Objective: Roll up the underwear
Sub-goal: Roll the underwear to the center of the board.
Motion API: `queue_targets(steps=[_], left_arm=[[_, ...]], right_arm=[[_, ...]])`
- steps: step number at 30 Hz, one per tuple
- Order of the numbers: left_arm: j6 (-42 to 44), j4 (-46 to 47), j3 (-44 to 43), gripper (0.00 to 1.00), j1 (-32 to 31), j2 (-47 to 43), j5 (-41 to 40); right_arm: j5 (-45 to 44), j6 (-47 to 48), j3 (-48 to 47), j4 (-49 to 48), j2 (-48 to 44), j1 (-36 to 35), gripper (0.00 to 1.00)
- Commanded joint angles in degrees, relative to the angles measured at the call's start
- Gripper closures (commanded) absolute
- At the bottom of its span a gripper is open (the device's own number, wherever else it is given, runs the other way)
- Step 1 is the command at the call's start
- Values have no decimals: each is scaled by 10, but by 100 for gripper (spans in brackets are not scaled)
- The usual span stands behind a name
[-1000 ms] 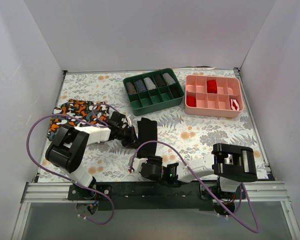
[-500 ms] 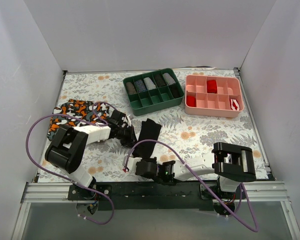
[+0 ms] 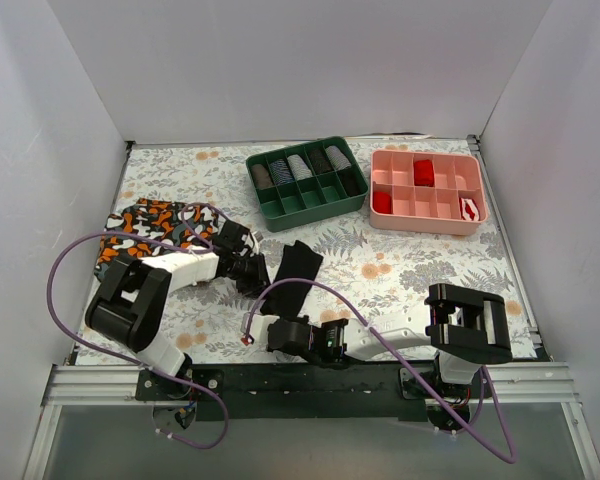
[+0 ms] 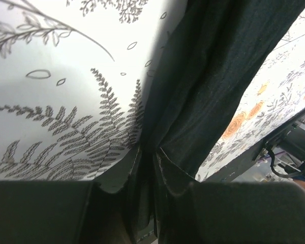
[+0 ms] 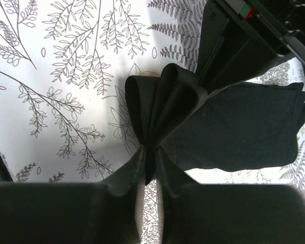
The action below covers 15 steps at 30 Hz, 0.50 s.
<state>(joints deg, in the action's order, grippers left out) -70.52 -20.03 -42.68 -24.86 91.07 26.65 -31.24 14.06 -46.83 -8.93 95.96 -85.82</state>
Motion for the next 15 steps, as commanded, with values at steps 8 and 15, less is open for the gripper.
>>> queue_targets(steps=[8,15], left_arm=[[-8,-21,36,85,4,-30,-66],[-7,-26,34,85,4,-26,-70]], right_arm=[[-33,-11,6,-24,-37,-1,35],[-71,24,14,-43,-21,-2,33]])
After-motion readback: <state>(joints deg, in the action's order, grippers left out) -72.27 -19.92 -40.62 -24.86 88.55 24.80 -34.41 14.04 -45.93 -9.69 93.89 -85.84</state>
